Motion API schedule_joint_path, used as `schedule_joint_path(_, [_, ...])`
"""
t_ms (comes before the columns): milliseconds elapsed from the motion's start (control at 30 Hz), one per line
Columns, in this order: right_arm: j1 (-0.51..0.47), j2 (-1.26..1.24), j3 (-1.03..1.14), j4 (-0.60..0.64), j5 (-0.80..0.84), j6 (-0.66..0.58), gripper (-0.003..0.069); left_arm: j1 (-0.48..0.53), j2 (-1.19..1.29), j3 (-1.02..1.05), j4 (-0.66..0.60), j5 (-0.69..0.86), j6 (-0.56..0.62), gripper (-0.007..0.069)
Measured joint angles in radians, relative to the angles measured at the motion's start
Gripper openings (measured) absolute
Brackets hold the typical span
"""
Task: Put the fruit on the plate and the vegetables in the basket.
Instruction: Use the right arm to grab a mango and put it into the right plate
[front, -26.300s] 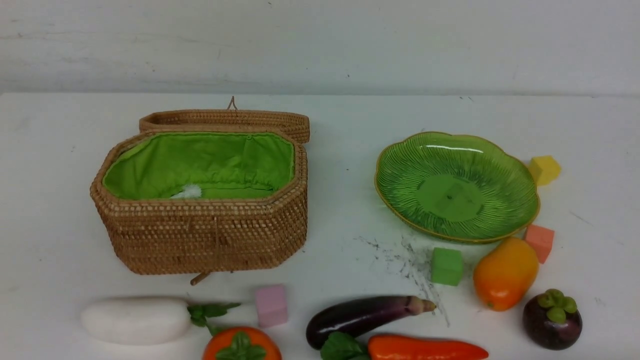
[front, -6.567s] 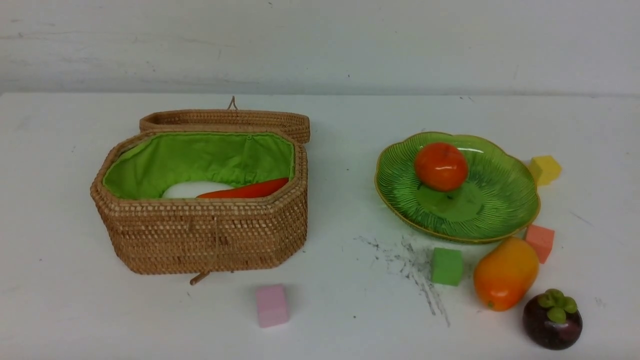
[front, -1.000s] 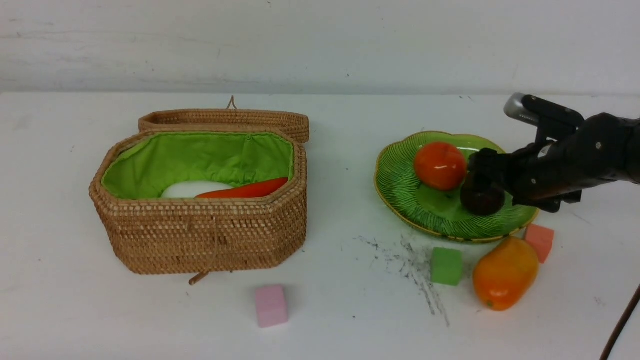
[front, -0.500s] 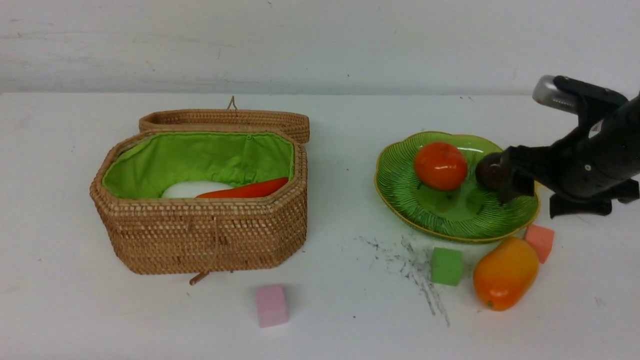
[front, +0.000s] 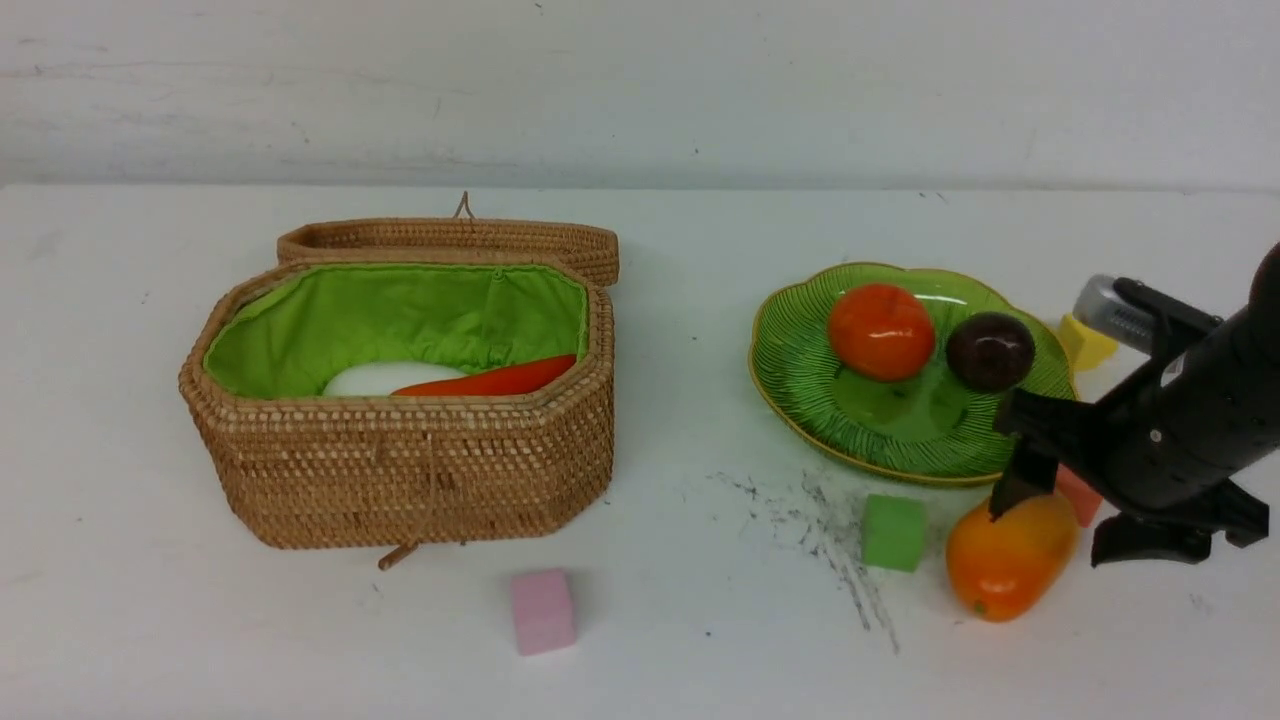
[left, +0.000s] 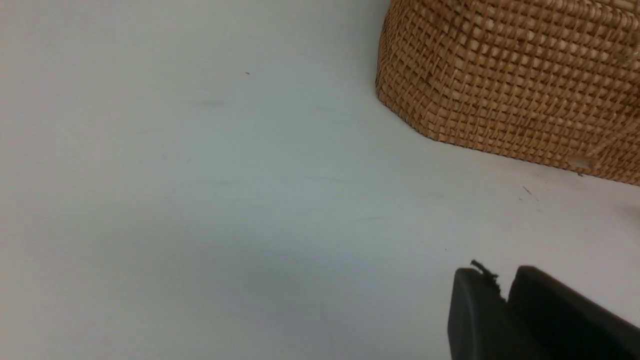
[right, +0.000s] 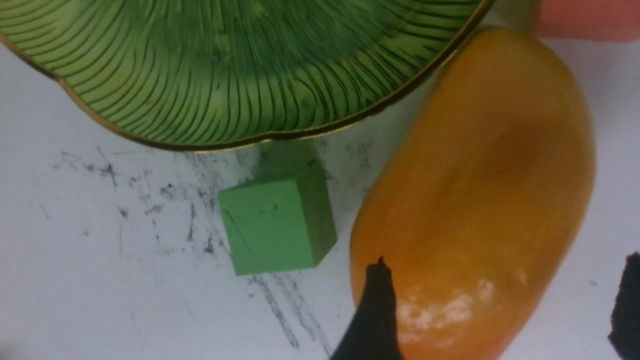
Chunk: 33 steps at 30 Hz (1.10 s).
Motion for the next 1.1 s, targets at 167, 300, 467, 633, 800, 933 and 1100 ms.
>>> schedule_joint_path(167, [0.000,0.049,0.000,0.024,-0.034,0.000,0.0595,0.000,0.000,0.000,0.000,0.000,0.000,0.0096])
schedule_joint_path(300, [0.000,0.089,-0.001,0.038,-0.062,0.002,0.0595,0.000,0.000,0.000,0.000,0.000,0.000,0.0096])
schedule_joint_path(467, [0.001,0.124,-0.007,0.060,-0.079,0.002,0.0598,0.000,0.000,0.000,0.000,0.000,0.000,0.0099])
schedule_joint_path(633, [0.002,0.129,-0.008,0.060,-0.076,-0.010,0.0590,0.000,0.000,0.000,0.000,0.000,0.000,0.0103])
schedule_joint_path(800, [0.002,0.129,-0.010,0.060,-0.053,-0.044,0.0573,0.000,0.000,0.000,0.000,0.000,0.000,0.0108])
schedule_joint_path(933, [0.001,0.110,-0.008,0.100,0.016,-0.127,0.0573,0.000,0.000,0.000,0.000,0.000,0.000,0.0113])
schedule_joint_path(1100, [0.001,0.025,0.002,0.186,0.102,-0.200,0.0573,0.000,0.000,0.000,0.000,0.000,0.000,0.0113])
